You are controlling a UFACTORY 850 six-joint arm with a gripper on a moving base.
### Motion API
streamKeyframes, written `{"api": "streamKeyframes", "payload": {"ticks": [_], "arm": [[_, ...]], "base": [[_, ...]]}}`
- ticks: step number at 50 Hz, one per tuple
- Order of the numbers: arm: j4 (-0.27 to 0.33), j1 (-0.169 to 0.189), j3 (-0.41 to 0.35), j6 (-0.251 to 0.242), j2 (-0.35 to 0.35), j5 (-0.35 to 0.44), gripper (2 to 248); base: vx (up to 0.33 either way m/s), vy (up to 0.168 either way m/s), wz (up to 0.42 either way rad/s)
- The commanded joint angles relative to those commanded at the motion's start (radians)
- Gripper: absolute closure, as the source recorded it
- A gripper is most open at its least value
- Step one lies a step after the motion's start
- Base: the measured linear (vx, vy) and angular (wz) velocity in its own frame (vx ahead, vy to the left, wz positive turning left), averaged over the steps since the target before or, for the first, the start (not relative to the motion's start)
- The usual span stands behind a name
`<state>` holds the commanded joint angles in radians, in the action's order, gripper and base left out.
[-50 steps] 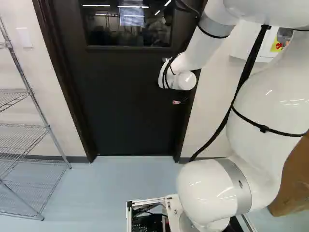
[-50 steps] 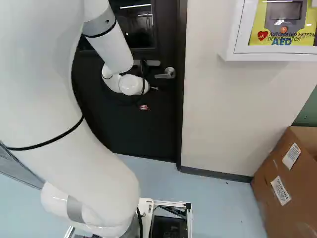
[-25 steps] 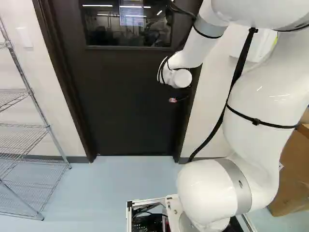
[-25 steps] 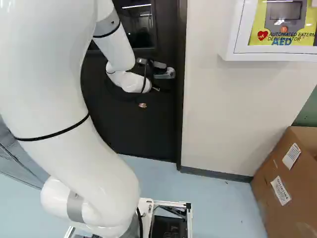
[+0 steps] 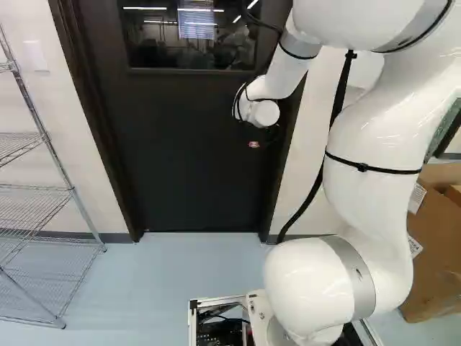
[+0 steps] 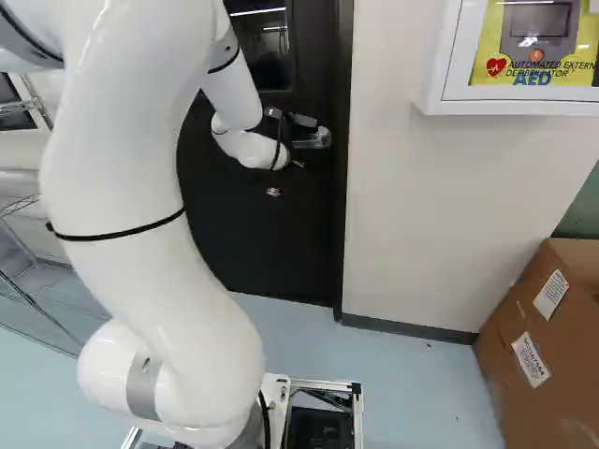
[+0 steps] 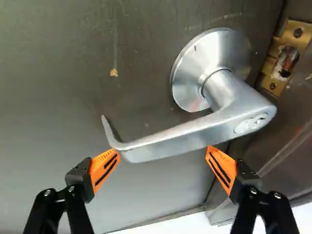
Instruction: Open the door and move inside
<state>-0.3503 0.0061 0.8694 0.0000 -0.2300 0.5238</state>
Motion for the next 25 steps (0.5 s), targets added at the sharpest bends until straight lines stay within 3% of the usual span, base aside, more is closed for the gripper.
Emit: {"api": "streamKeyframes", "payload": {"ticks": [25], "arm": [[0.000, -0.001, 0.139, 0.000, -0.119, 0.000, 3]], "base": [[0.000, 0.000, 0.000]]}}
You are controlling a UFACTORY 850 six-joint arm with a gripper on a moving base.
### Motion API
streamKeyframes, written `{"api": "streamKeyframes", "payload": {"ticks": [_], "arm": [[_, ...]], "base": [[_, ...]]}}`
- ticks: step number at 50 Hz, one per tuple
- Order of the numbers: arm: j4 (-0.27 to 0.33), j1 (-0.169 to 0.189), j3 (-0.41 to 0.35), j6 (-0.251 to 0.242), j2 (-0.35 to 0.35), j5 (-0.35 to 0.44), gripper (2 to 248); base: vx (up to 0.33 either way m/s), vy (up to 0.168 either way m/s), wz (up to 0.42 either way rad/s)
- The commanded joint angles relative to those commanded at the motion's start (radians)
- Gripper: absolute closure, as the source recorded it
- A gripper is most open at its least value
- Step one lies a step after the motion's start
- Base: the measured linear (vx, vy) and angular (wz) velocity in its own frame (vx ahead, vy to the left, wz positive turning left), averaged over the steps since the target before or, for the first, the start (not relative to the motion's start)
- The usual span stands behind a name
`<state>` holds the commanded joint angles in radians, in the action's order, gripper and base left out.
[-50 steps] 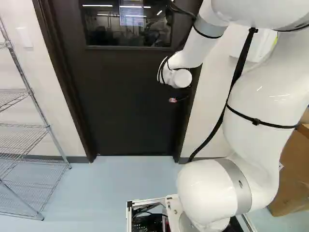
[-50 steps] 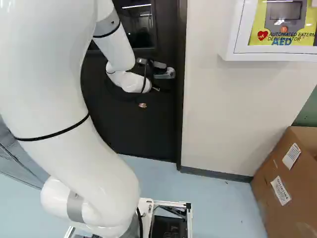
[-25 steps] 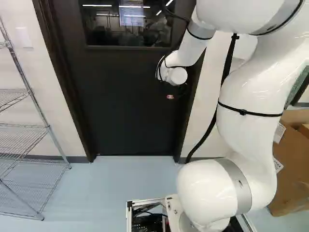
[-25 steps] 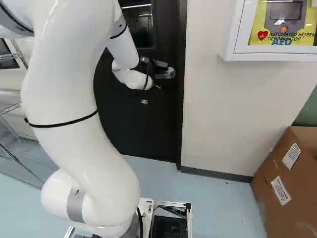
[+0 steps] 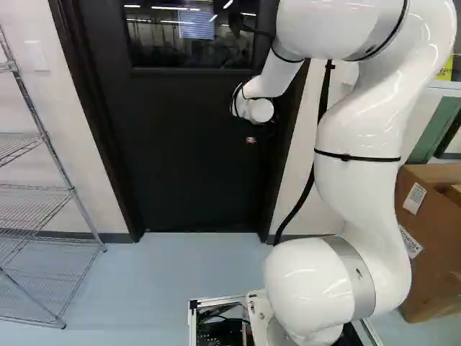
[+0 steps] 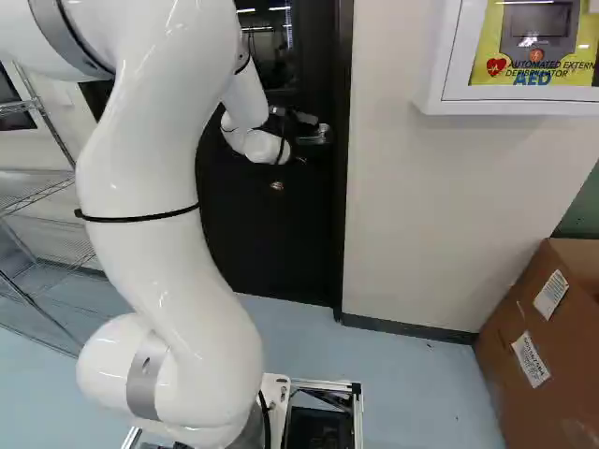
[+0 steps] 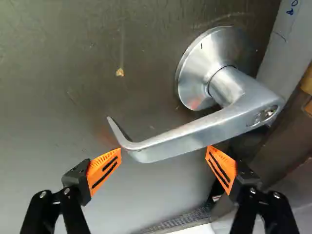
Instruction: Open the door and move inside
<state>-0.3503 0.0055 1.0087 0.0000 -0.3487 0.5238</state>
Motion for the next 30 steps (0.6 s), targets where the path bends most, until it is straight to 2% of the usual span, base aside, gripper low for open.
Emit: {"api": "streamKeyframes", "payload": {"ticks": [30], "arm": [[0.000, -0.001, 0.175, 0.000, -0.141, 0.000, 3]], "base": [[0.000, 0.000, 0.000]]}}
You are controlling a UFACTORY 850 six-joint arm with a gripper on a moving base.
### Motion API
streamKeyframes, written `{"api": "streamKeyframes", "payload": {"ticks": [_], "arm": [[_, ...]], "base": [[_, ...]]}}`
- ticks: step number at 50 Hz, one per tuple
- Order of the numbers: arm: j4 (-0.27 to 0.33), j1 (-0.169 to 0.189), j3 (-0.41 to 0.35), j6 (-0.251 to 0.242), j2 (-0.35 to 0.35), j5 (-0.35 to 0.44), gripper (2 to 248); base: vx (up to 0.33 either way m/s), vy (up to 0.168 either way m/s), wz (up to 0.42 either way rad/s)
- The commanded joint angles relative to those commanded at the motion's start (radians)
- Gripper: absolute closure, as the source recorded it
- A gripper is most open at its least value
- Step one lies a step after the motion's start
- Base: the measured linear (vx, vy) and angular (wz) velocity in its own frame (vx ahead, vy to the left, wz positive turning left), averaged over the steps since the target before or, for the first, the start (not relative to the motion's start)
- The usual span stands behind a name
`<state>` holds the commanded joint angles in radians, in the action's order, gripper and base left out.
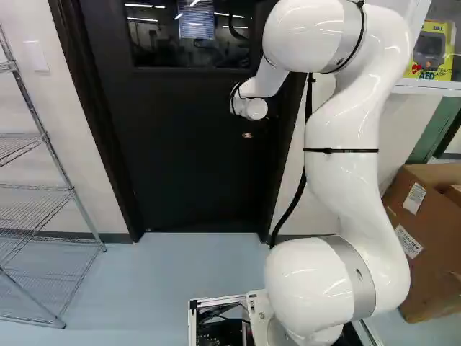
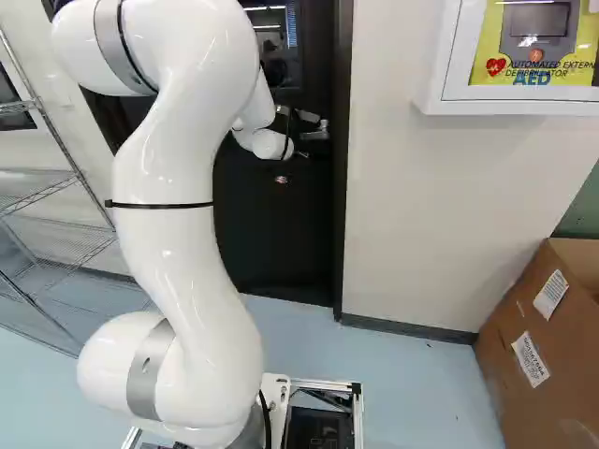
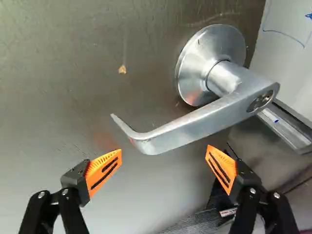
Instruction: Open the door and move inside
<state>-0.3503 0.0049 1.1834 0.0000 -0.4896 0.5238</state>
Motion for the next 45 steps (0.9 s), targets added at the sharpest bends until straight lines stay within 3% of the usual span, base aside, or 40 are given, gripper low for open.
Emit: {"api": "streamKeyframes", "payload": {"ticks": [30, 45], "arm": [[0.002, -0.006, 0.186, 0.000, -0.142, 0.000, 3], [0.069, -0.034, 0.201, 0.000, -0.154, -0.026, 3]], "base": [[0.000, 0.000, 0.000], [0.000, 0.000, 0.000]]}}
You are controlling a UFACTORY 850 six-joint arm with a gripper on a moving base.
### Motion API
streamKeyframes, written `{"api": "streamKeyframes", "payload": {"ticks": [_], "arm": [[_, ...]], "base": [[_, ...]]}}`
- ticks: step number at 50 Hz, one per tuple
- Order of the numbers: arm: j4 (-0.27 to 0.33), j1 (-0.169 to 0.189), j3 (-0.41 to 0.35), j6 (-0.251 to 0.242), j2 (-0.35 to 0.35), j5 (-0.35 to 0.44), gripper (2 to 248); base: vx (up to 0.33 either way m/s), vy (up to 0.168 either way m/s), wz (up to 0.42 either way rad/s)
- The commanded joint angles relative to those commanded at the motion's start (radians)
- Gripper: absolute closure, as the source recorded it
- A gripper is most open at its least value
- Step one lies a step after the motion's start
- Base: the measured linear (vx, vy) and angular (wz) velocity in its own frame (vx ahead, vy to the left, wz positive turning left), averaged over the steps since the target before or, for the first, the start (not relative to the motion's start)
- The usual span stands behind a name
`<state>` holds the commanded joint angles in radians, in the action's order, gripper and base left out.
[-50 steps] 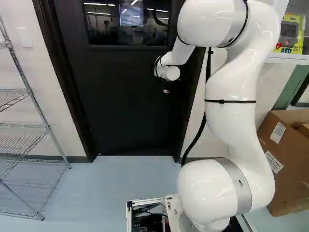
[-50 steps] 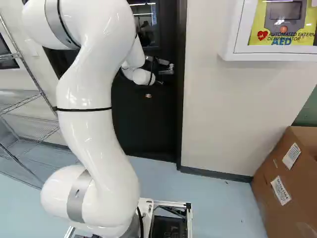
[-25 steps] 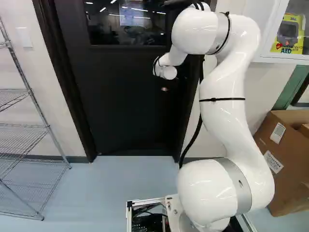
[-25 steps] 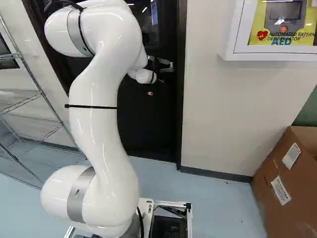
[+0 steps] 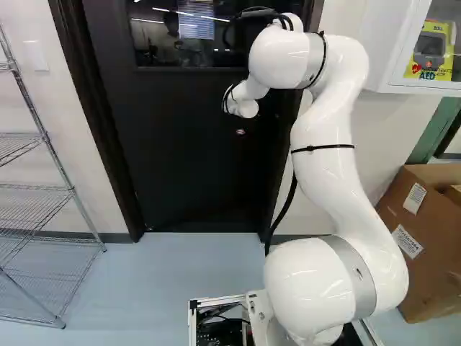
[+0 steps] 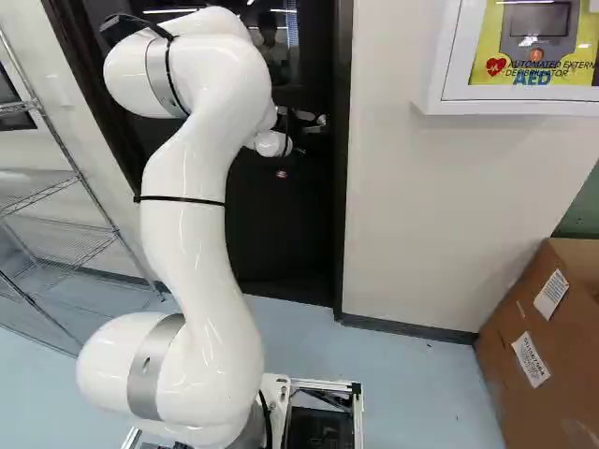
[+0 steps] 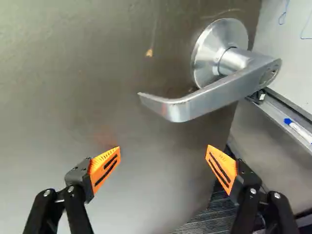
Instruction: Open the door and move inside
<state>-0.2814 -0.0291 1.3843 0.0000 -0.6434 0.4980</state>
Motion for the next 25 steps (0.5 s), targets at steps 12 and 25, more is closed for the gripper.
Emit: {"api": "streamKeyframes", "payload": {"ticks": [12, 25], "arm": [[0.077, -0.023, 0.015, 0.000, -0.011, -0.023, 3], [0.177, -0.039, 0.077, 0.000, -0.057, -0.041, 3]], "base": [[0.000, 0.000, 0.000], [0.000, 0.000, 0.000]]}}
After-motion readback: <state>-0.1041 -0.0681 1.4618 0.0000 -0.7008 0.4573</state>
